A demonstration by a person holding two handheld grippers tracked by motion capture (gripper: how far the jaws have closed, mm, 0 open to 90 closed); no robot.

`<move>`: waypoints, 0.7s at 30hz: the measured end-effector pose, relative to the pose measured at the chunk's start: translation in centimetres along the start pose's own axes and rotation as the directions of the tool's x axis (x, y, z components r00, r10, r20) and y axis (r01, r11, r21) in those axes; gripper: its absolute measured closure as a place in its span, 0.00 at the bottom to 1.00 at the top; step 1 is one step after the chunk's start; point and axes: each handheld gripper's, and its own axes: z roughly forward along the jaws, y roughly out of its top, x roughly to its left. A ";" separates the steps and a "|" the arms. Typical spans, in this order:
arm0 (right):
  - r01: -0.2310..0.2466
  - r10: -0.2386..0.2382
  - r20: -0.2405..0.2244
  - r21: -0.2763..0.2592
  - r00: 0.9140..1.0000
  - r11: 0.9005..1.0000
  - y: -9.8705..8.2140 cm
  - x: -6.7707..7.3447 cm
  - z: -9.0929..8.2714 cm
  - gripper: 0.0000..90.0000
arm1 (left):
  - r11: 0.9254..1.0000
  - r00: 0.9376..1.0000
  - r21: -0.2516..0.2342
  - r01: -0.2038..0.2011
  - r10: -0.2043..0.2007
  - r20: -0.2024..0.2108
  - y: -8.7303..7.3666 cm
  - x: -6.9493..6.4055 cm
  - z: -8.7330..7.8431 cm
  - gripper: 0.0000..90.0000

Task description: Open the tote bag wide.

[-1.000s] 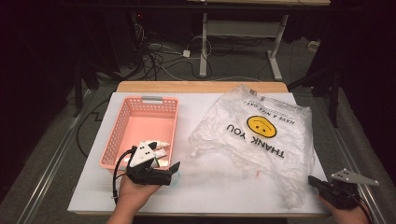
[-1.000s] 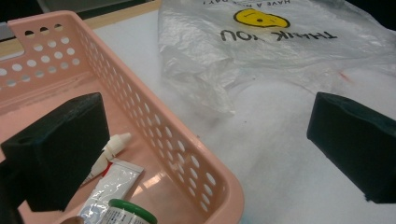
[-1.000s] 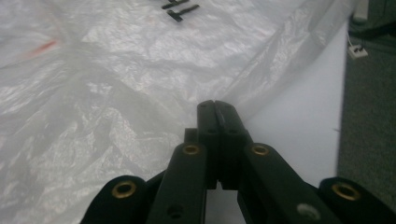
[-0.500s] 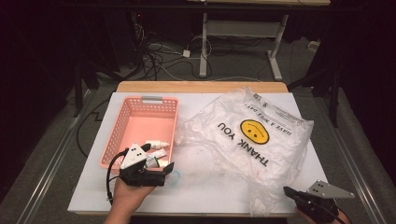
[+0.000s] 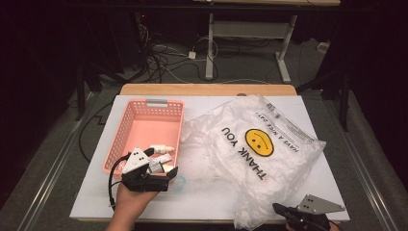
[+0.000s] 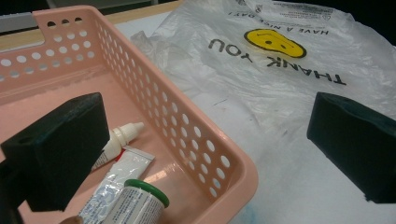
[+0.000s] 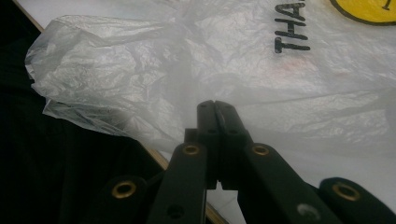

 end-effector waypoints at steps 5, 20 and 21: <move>-0.048 0.048 -0.002 -0.091 0.999 0.995 0.7 -0.9 -1.6 0.78 | 1.000 1.000 0.005 -0.012 0.012 0.006 0.0 0.0 0.1 0.00; -0.181 0.239 0.342 -0.193 0.909 0.964 5.3 -18.9 -0.3 0.55 | 1.000 0.999 0.006 -0.029 0.029 0.020 0.2 -0.3 0.4 0.00; -0.196 0.253 0.357 -0.188 0.899 0.963 5.4 -20.0 0.2 0.51 | 1.000 0.999 0.007 -0.030 0.030 0.023 0.2 -0.3 0.4 0.00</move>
